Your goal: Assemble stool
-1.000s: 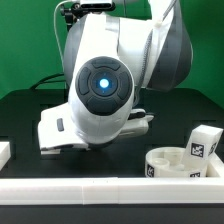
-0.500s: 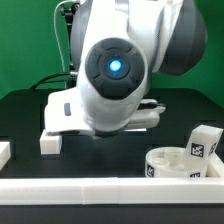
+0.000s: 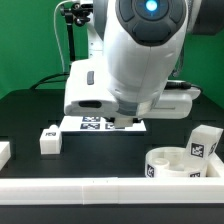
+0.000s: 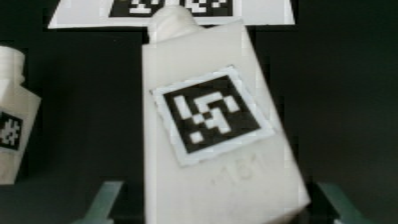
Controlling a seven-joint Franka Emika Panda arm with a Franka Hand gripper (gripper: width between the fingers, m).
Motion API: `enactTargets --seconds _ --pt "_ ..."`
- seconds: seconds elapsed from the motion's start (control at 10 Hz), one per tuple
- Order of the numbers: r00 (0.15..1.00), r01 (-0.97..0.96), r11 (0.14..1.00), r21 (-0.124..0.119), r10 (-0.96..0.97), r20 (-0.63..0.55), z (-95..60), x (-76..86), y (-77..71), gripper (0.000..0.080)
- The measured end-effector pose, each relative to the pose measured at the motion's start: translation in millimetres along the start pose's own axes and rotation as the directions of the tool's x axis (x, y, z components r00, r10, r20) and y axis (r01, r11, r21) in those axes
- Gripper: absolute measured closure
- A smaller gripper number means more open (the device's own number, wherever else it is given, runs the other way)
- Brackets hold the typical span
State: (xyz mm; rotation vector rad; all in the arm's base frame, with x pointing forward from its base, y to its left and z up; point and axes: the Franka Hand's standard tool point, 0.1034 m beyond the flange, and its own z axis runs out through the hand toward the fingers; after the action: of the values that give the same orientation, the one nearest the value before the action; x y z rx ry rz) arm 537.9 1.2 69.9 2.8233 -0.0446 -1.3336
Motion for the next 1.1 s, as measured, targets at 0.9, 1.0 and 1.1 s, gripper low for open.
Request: enactTargets --seconds 0.9,1.0,1.1 --pt "0.823 0.000 0.999 0.034 0.019 -0.568 -83.3 17.2 -18.1 0.0469" --pt "0.758 0.002 0.999 0.036 0.022 -0.652 -87.8 23.7 -17.9 0.0469" --pt "0.718 0.002 0.999 0.037 0.024 -0.695 -84.7 22.7 -18.0 0.0469"
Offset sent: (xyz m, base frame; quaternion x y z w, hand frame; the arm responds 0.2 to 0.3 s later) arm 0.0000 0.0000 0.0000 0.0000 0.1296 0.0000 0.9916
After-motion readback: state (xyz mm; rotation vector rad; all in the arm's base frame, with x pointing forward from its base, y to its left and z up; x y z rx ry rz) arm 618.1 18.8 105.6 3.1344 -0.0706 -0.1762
